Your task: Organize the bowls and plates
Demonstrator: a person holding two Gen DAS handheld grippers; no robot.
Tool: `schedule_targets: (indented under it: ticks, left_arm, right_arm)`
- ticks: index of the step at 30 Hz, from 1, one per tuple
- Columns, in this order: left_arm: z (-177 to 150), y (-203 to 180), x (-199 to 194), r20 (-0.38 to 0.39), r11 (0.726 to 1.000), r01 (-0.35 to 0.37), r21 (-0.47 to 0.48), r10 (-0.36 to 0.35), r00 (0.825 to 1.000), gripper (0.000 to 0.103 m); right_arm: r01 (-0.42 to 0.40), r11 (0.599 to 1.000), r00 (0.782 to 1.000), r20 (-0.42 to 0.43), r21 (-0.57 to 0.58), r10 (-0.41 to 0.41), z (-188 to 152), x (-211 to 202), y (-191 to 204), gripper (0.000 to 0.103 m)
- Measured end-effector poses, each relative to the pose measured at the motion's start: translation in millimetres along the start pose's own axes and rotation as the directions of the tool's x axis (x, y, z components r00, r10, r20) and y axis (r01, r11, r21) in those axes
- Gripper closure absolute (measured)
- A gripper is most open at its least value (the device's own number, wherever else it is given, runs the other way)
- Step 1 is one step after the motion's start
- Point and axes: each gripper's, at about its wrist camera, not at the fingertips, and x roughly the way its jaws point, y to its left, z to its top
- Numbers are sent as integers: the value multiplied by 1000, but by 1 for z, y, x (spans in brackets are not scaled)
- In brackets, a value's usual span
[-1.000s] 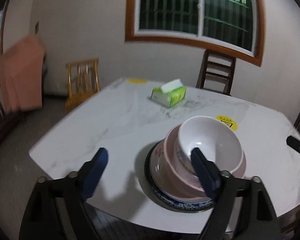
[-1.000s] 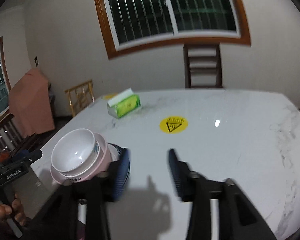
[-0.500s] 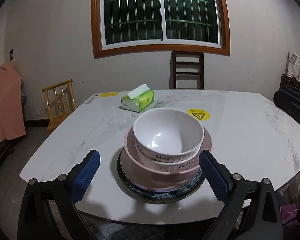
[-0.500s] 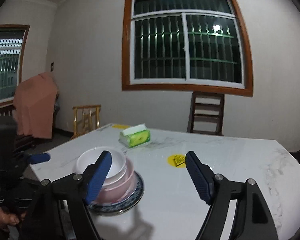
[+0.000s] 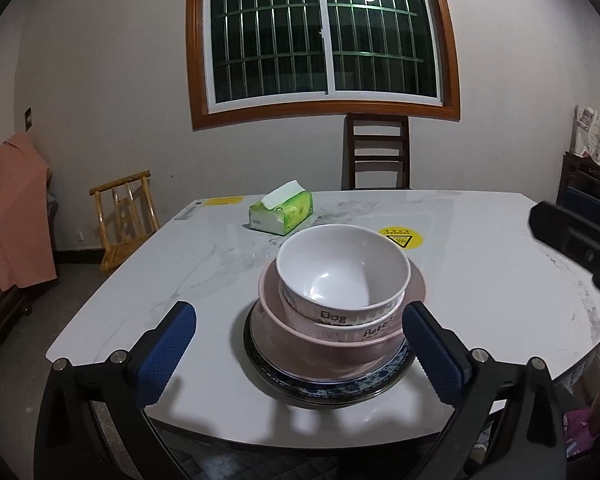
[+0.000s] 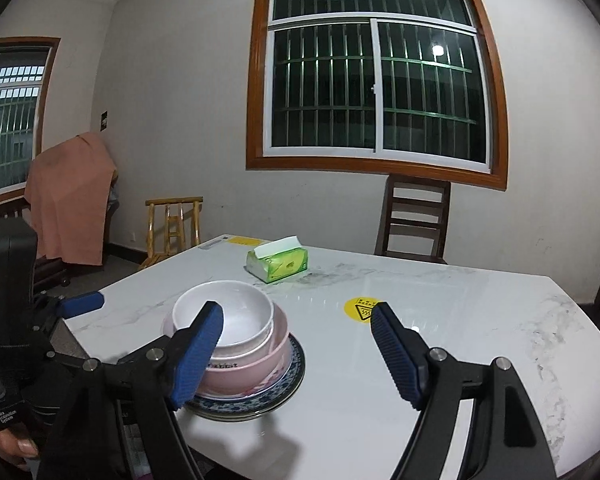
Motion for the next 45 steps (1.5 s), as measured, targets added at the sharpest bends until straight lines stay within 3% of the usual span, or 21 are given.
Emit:
schedule_targets:
  ticks: [8, 20, 32, 35, 45]
  left_arm:
    - [1, -1, -5, 17, 1000, -12, 2, 12, 1000, 0]
    - [3, 5, 1, -17, 997, 60, -44, -61, 998, 0]
    - [3, 3, -5, -10, 998, 55, -41, -55, 998, 0]
    - [2, 3, -7, -5, 999, 19, -44, -20, 1000, 0]
    - [3, 4, -5, -13, 998, 28, -49, -29, 1000, 0]
  right_arm:
    - [-11, 1000, 1000, -18, 7, 11, -3, 1, -1, 25]
    - [-32, 999, 999, -35, 3, 32, -8, 3, 3, 25]
    - [-39, 999, 998, -39, 3, 39, -7, 4, 2, 25]
    - [-44, 999, 998, -38, 7, 44, -7, 3, 1, 25]
    - [-51, 999, 998, -45, 8, 51, -7, 3, 0, 25]
